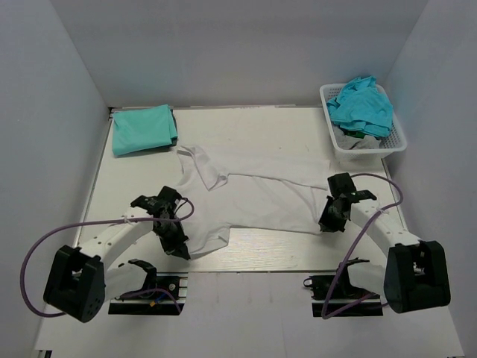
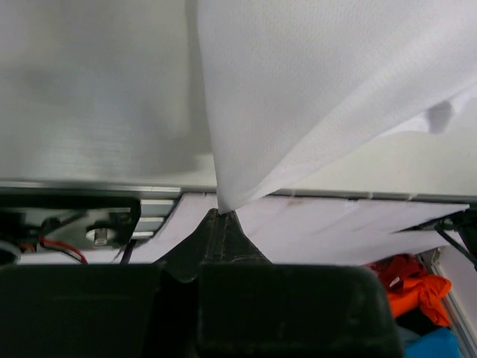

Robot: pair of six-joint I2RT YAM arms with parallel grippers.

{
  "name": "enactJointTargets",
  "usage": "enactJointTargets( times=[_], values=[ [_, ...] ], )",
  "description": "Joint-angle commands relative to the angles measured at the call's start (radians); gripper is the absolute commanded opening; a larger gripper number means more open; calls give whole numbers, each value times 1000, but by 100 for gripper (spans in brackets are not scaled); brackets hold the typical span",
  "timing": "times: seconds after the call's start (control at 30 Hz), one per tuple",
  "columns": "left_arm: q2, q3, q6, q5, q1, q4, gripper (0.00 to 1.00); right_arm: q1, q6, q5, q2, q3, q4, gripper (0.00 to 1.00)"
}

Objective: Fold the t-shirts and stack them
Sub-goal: Grap the side of the flattened tshirt closest away from the robot with both arms, then fold the other side of the tshirt into a rectangle

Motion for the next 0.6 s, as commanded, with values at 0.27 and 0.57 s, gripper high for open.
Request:
enactJointTargets(
  times=[0.27,0.57],
  values=[
    [74,252,34,14,-4,1,0,3,-32,-113,0,94,-143,0],
    [319,614,92,-62,19,69,0,0,-87,-99,121,324,-180,0]
  ],
)
